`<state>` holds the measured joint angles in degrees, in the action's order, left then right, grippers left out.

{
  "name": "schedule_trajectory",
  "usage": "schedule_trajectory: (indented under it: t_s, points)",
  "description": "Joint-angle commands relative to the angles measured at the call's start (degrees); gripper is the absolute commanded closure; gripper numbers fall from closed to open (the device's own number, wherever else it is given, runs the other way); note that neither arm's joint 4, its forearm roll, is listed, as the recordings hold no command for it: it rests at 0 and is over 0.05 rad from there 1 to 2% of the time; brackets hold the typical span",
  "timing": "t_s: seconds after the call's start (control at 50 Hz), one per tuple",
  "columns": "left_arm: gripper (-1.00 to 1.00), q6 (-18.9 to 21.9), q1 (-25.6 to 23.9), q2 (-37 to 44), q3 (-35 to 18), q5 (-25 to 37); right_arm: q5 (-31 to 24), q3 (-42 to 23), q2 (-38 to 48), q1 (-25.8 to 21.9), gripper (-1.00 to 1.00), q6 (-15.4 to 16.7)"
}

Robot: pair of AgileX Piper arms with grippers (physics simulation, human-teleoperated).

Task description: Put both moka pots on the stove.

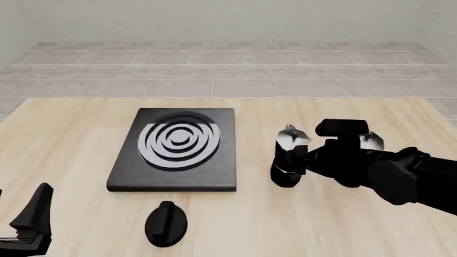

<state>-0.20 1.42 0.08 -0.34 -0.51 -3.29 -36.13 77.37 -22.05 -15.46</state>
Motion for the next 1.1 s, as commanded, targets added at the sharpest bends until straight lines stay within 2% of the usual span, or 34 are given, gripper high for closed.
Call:
schedule_trajectory:
  t_s: [0.02,0.5,0.58,0.6,0.78,0.82,0.84,0.98,1.0,1.1]
  points:
    - [-1.0,-0.1,0.1,0.0,-0.3,0.2,1.3,0.1,1.8,0.0,-1.0,-0.1]
    - [-1.0,0.1,0.0,0.1,-0.1,0.1,4.3,0.9,5.3,-2.0,-1.0,-1.6]
    - [-1.0,0.2,-0.1,0.1,0.1,0.0,4.3,0.9,4.9,-2.0,-1.0,-0.7]
    - [-1.0,0.2,-0.2,0.1,0.2,0.0,4.0,0.7,3.9,-1.5,1.0,1.9]
    - [-1.0,0.3,-0.4,0.1,0.1,0.1,3.8,0.6,2.3,-1.5,1.0,4.2]
    - [-1.0,0.3,-0.3,0.1,0.1,0.1,4.2,0.6,2.0,-1.0,1.0,5.3]
    - [-1.0,0.3,-0.3,0.1,0.0,0.2,4.4,0.6,1.3,-0.6,1.0,6.9]
    - [-1.0,0.3,-0.3,0.1,0.0,0.2,5.5,0.9,-0.8,-1.0,1.0,10.5]
    - [-1.0,0.3,-0.3,0.1,0.0,0.2,5.7,1.1,-1.9,-1.2,1.0,12.2]
    - [-1.0,0.3,-0.3,0.1,0.1,0.2,5.7,1.0,-3.7,-1.9,1.0,13.8]
